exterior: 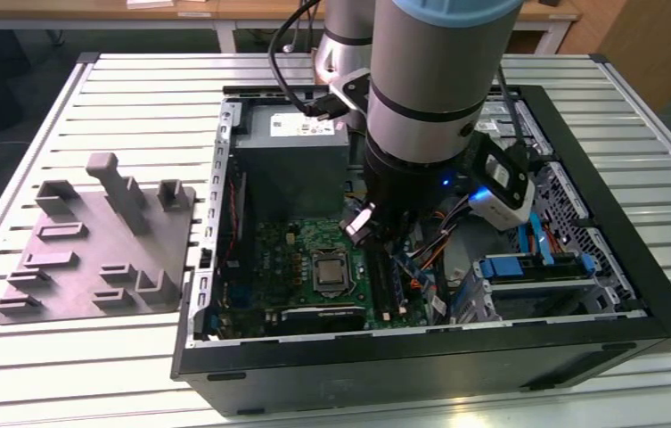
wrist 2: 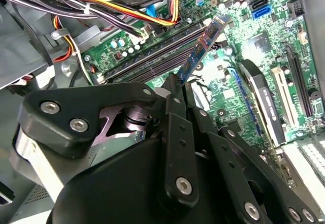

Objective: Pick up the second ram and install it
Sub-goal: 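Insert the second ram into the second slot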

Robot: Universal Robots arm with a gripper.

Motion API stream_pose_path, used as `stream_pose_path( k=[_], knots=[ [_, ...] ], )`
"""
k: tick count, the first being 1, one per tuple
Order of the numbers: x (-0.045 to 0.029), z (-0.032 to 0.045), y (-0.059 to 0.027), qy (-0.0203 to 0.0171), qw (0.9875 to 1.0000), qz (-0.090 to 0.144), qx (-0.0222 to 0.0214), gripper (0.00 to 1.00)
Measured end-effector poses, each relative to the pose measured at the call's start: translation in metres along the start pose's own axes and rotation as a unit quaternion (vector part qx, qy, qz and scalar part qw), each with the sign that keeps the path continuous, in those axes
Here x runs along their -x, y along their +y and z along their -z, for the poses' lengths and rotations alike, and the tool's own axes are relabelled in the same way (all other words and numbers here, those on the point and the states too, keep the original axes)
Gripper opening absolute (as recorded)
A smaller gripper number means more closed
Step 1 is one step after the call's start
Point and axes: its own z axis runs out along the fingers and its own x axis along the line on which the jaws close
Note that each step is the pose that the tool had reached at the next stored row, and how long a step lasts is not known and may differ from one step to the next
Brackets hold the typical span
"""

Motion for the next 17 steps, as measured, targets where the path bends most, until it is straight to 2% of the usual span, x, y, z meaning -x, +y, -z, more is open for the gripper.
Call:
stream_pose_path(
  k=[13,17],
  knots=[
    [0.0001,-0.0001,-0.0001,-0.0006,0.9998,-0.018,-0.0016,0.14],
    [0.0001,-0.0003,0.0000,-0.0012,0.9994,-0.034,-0.0030,0.14]
  ],
)
